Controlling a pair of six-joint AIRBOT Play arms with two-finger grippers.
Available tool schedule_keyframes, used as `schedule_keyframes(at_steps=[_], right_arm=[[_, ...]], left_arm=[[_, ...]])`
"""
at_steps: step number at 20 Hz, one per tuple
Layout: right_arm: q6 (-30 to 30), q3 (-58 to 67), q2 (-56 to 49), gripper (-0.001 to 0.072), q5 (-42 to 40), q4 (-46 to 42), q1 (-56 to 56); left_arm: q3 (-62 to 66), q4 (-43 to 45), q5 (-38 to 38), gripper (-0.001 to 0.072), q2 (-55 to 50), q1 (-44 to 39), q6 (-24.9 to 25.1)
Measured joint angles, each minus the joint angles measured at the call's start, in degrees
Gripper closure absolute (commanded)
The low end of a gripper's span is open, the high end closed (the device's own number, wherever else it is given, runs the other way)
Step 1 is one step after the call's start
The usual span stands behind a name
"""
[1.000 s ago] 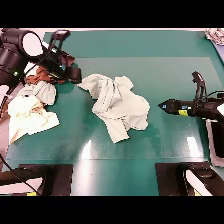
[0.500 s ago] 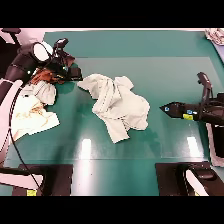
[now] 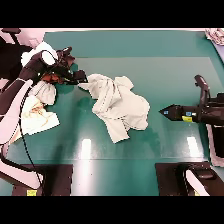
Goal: Fold the shirts.
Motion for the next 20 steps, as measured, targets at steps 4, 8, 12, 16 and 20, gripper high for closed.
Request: schedule_keyframes(at_steps=[4,8,12,16,20], right_arm=[[0.2,0.0,-6.6,0.0505,0.3,0.3,0.5],[0.3,0.0,-9.6,0.0504,-0.3,0.5,3.9],[0.4,0.0,-10.4,0.0504,-1.1,0.5,7.6],[0.7,0.0,-10.7,0.0505,-1.4,0.5,9.2],[1.5,0.0,-10.7,0.0505,-1.9,0.5,9.5]], left_arm=[[0.0,-3.7,-0.8,0.0102,-0.4,-0.6,2.9],[0.0,-5.0,-1.2,0.0102,-1.4,-2.3,6.3],[0.0,-4.5,-3.0,0.0117,-4.0,-3.0,7.3],[0.0,-3.6,-1.6,0.0509,-5.5,-3.1,7.1],[0.2,-4.3,1.9,0.0678,-5.9,-3.1,5.3]])
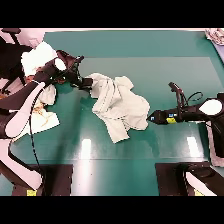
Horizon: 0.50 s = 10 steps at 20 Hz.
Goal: Fold the shirts.
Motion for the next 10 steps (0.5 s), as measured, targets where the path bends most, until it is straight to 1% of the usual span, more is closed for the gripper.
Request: schedule_keyframes(at_steps=[2,4,8,10], right_arm=[[0.2,0.0,0.0,0.0505,-0.2,-0.1,0.0],[0.2,0.0,0.0,0.0505,-0.3,-0.3,0.1],[0.2,0.0,0.0,0.0505,-2.5,-1.6,-0.1],[0.3,0.0,0.0,0.0504,-4.5,-2.4,-1.2]], left_arm=[[0.3,-0.8,-0.7,0.0678,0.5,0.0,-0.4],[0.5,-0.8,-3.5,0.0678,2.8,0.0,-0.6],[0.7,3.2,-11.7,0.0678,11.5,0.0,-1.2],[0.7,6.2,-14.4,0.0678,16.7,0.0,-2.3]])
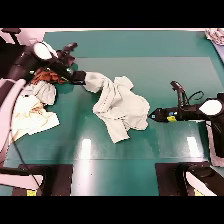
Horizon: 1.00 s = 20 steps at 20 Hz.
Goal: Fold the shirts.
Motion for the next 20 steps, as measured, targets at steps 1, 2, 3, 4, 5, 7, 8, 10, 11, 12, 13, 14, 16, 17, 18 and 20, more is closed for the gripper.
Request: schedule_keyframes(at_steps=[1,2,3,4,5,7,8,10,11,12,13,14,16,17,18,20], right_arm=[[0.0,0.0,0.0,0.0503,-1.2,-0.2,-0.9],[0.0,0.0,0.0,0.0462,-2.6,-0.4,-2.1],[0.0,0.0,0.0,0.0336,-3.9,-0.5,-3.4],[0.0,0.0,0.0,0.0267,-4.8,-0.4,-4.5],[0.0,0.0,-0.2,0.0259,-5.4,0.0,-5.6],[0.0,0.0,-0.8,0.0259,-5.5,1.0,-7.4],[0.0,0.0,-1.3,0.0259,-4.9,1.3,-7.9],[0.0,0.0,-2.8,0.0259,-3.6,1.7,-8.3],[0.0,0.0,-3.8,0.0259,-2.7,1.9,-8.3],[0.0,0.0,-4.7,0.0259,-1.9,1.9,-7.8],[-0.3,0.0,-5.7,0.0259,-0.5,2.0,-6.9],[-0.6,0.0,-6.5,0.0259,0.9,1.8,-6.0],[-0.8,-0.3,-7.9,0.0258,1.8,0.9,-3.5],[-0.9,-0.9,-8.4,0.0238,1.9,0.3,-2.3],[-1.0,-1.8,-8.7,0.0188,1.8,0.2,-1.2],[-1.1,-4.5,-9.2,0.0187,0.0,0.0,0.5]], left_arm=[[0.0,1.8,-1.3,0.0678,2.5,0.0,-0.7],[0.0,3.3,-2.2,0.0678,4.5,0.0,-1.3],[0.0,5.0,-3.3,0.0678,6.2,0.0,-1.9],[0.0,6.3,-4.3,0.0678,7.4,0.0,-2.4],[-0.1,7.6,-5.2,0.0678,8.3,0.0,-2.8],[-0.9,9.8,-7.0,0.0678,9.5,0.0,-3.3],[-1.6,10.8,-7.9,0.0677,9.8,0.0,-3.4],[-3.4,12.7,-9.9,0.0678,10.2,0.0,-3.7],[-4.5,13.4,-11.0,0.0678,10.3,0.0,-3.7],[-5.6,13.9,-11.9,0.0678,10.4,0.0,-3.8],[-6.6,14.4,-12.7,0.0678,10.5,0.0,-3.9],[-7.5,15.0,-13.5,0.0678,10.6,0.0,-3.9],[-8.6,16.0,-14.7,0.0678,10.9,0.0,-3.9],[-8.9,16.5,-15.1,0.0678,11.3,0.0,-3.9],[-9.2,16.8,-15.2,0.0678,12.0,0.0,-3.8],[-9.5,17.6,-15.6,0.0678,13.5,0.0,-3.8]])
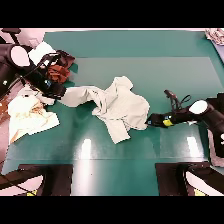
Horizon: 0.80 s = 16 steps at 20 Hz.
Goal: Fold the shirts.
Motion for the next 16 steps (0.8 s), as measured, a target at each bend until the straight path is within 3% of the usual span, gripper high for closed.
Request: schedule_keyframes(at_steps=[4,5,8,12,16], right_arm=[[-1.5,-6.8,-0.2,0.0195,-7.8,6.7,1.9],[-2.8,-8.3,-0.2,0.0245,-10.6,9.8,2.5],[-6.8,-10.2,-0.6,0.0687,-18.0,18.7,5.5],[-9.5,-4.7,2.4,0.0687,-18.6,23.5,7.1],[-9.5,6.7,9.7,0.0688,-8.6,21.6,-2.0]], left_arm=[[-0.3,0.7,0.2,0.0678,2.3,0.0,0.0],[-0.4,0.7,0.3,0.0678,2.5,0.0,0.1],[-0.4,0.3,1.1,0.0678,3.0,0.0,0.1],[-0.4,0.2,1.3,0.0678,3.7,0.3,0.4],[2.8,0.2,1.5,0.0679,6.3,3.2,0.4]])
